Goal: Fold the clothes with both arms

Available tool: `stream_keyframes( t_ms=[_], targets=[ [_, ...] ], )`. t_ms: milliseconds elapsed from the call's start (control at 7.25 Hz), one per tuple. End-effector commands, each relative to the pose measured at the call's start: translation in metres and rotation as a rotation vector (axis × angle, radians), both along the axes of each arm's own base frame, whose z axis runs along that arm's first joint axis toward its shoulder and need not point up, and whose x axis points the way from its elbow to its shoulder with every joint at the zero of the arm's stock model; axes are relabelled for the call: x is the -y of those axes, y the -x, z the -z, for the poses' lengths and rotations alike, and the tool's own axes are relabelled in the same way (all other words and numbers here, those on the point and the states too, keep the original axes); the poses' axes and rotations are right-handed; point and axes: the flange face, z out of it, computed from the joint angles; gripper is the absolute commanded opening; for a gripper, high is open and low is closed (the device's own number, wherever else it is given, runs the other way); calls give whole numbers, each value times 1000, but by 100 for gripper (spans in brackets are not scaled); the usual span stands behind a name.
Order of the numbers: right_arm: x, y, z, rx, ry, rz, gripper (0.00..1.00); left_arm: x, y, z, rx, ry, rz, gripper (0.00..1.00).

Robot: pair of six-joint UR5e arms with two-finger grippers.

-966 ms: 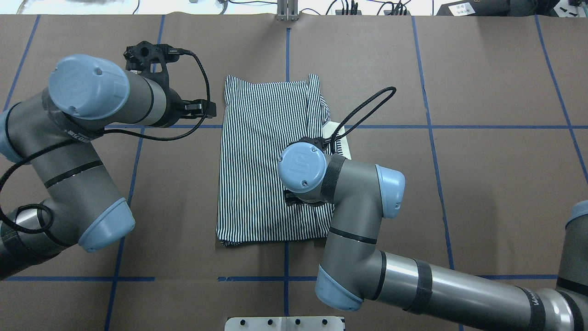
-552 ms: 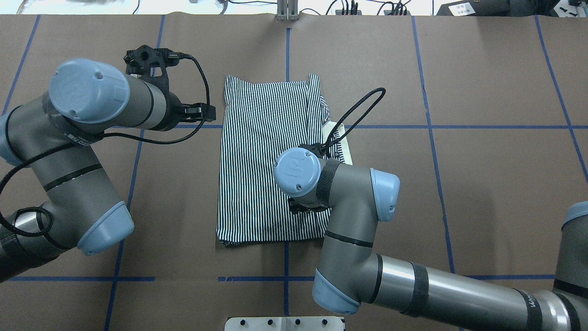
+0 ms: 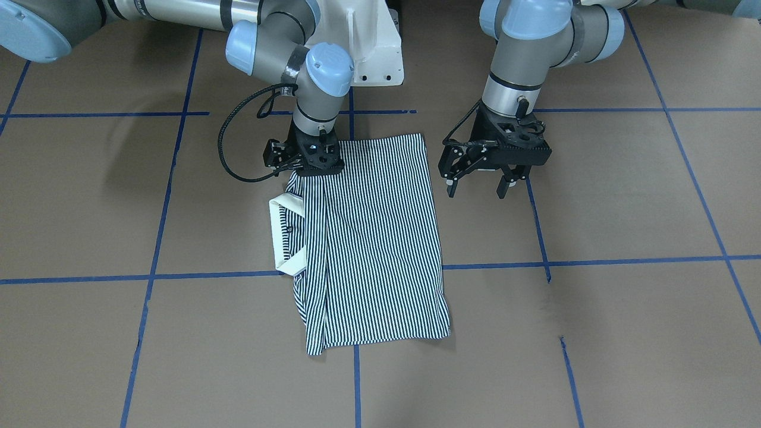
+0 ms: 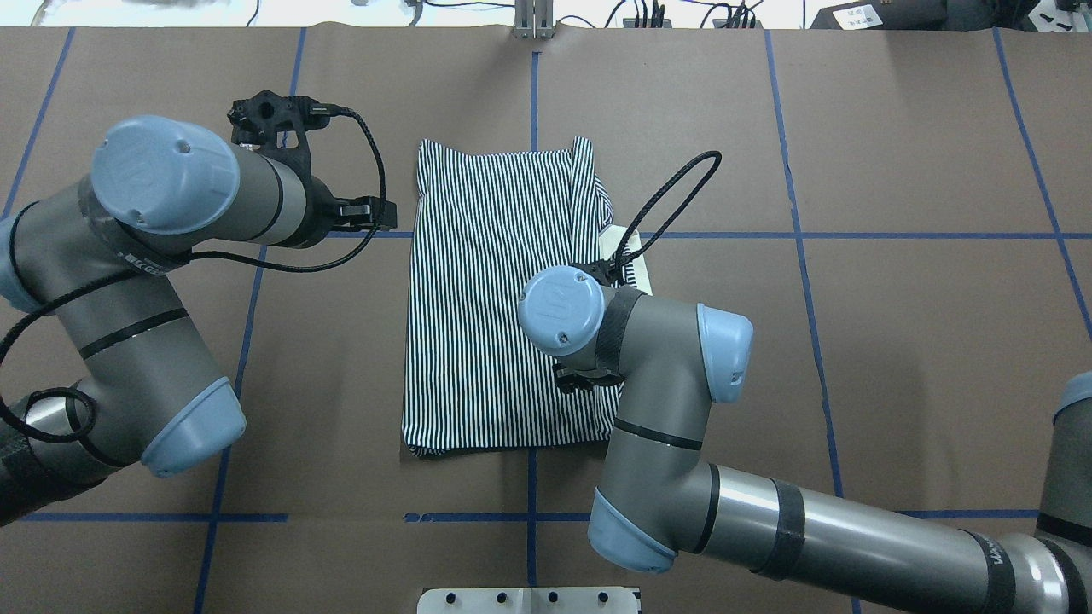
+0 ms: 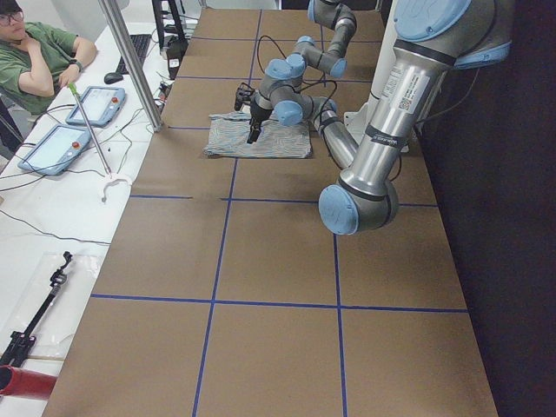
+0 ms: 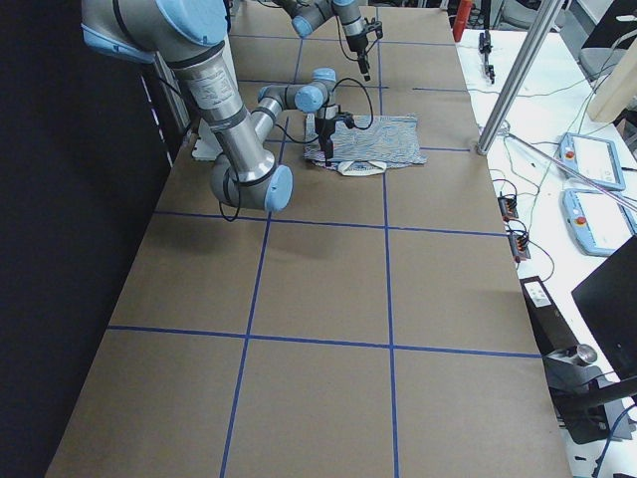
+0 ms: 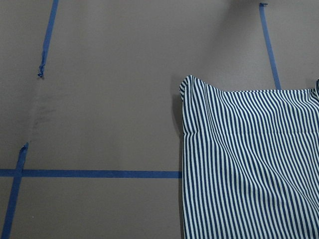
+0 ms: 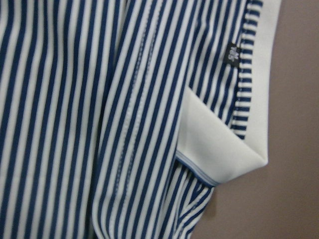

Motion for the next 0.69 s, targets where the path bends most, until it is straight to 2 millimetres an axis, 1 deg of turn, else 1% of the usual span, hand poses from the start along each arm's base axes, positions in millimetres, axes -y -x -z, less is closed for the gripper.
stream_keyframes(
  t_ms=[0, 138, 276, 414, 552],
  targets=[
    [9, -22, -14, -54, -7, 31, 100, -1, -2, 1, -2, -2, -1, 100],
    [6, -34, -35, -74, 2, 29, 100, -1, -2, 1, -2, -2, -1, 100],
    [0, -59, -55, -78, 0, 31, 100, -7, -9, 1, -4, 1, -10, 100],
    [-3, -81, -55, -76, -11, 45, 100, -13, -16, 3, -16, 16, -8, 100],
    [-3, -76, -34, -45, -26, 47, 100, -13, -17, 2, -15, 17, -9, 100]
  ],
)
